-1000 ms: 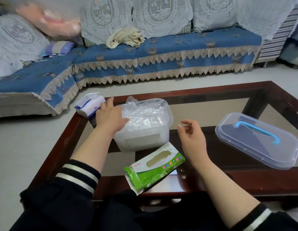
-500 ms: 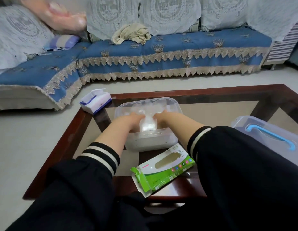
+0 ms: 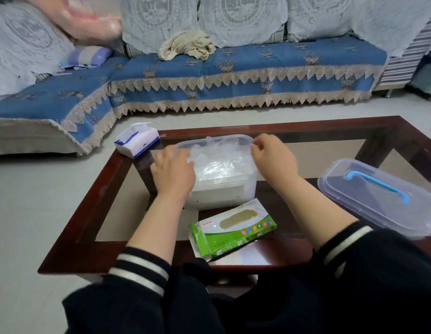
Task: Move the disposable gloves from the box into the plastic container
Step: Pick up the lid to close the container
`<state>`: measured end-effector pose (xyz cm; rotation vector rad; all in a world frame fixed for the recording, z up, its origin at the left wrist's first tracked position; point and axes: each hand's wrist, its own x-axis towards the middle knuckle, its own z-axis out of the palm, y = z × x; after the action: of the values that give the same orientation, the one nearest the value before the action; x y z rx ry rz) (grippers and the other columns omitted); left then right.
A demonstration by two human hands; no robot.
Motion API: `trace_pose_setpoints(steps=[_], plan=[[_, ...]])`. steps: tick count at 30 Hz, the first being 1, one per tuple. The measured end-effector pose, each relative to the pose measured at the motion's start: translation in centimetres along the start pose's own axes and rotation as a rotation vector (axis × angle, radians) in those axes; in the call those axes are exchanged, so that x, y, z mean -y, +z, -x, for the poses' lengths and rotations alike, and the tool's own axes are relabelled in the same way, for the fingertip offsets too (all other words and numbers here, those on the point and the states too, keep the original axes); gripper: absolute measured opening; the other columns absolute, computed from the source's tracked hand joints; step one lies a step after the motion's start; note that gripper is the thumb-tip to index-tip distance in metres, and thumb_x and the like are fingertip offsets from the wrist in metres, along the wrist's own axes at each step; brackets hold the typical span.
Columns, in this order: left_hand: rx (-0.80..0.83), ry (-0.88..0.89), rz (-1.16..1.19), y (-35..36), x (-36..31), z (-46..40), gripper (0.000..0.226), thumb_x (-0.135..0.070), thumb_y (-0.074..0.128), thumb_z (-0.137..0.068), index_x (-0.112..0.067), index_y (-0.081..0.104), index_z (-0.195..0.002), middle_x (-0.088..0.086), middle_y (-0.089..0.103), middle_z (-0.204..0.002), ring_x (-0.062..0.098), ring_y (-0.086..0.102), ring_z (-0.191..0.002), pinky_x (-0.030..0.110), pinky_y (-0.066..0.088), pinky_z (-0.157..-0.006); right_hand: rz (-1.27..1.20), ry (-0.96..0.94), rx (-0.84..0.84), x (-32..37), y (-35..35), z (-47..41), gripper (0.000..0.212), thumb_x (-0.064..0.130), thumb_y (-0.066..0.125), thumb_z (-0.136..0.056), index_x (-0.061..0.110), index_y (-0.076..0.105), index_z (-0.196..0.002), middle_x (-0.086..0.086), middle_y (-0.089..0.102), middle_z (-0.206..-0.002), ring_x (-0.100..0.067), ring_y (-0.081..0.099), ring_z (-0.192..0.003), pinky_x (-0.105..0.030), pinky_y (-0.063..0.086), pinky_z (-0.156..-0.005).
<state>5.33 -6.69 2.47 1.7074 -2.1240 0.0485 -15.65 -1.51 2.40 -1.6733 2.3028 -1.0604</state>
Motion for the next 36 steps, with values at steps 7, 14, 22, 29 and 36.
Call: trace_pose_setpoints(steps=[7,14,22,29,36], plan=[[-0.077,-0.481,1.010,3.2,0.0,5.3,0.067,-0.020,0.059,-0.089,-0.015,0.026,-0.147,0.006,0.037,-0.148,0.022,0.040,-0.133,0.038,0.034,-0.111,0.424,0.523,0.152,-13.4,-0.9,6.7,0.075,0.049,0.050,-0.093,0.005,0.023,-0.148,-0.018,0.022,-0.154,-0.036,0.017,-0.144,-0.049,0.018,-0.117],[-0.019,-0.456,1.045,3.3,-2.1,6.7,0.068,-0.023,0.057,-0.094,-0.010,0.021,-0.150,0.008,0.038,-0.149,0.023,0.040,-0.134,0.036,0.035,-0.109,0.661,0.343,0.131,-13.5,-0.9,8.4,0.057,0.053,0.048,-0.092,0.015,0.043,-0.135,-0.010,0.047,-0.135,-0.030,0.044,-0.123,-0.046,0.039,-0.100],[-0.106,-0.445,0.859,3.7,-2.5,7.1,0.069,-0.031,0.054,-0.094,-0.012,0.019,-0.151,0.009,0.021,-0.156,0.029,0.027,-0.141,0.045,0.030,-0.112,0.322,0.643,-0.203,-15.7,-4.2,9.8,0.063,0.051,0.048,-0.093,0.012,0.037,-0.141,-0.017,0.028,-0.152,-0.039,0.023,-0.139,-0.056,0.016,-0.114],[-0.119,0.667,0.749,2.9,-12.3,9.6,0.029,-0.012,0.052,-0.093,-0.010,0.058,-0.122,0.006,0.061,-0.122,0.020,0.058,-0.112,0.040,0.050,-0.095,0.086,1.030,-0.235,-18.3,-6.6,12.1,0.096,0.052,0.065,-0.083,0.008,0.012,-0.149,-0.020,0.013,-0.157,-0.037,0.013,-0.145,-0.051,0.010,-0.116],[0.812,0.162,0.619,8.3,-18.9,9.2,0.059,-0.026,0.057,-0.093,-0.006,0.034,-0.143,0.012,0.040,-0.146,0.029,0.034,-0.138,0.034,0.031,-0.109,0.021,0.957,-0.356,-19.0,-5.9,14.1,0.088,0.051,0.063,-0.084,0.010,0.019,-0.149,-0.017,0.027,-0.153,-0.031,0.018,-0.144,-0.045,0.010,-0.118]])
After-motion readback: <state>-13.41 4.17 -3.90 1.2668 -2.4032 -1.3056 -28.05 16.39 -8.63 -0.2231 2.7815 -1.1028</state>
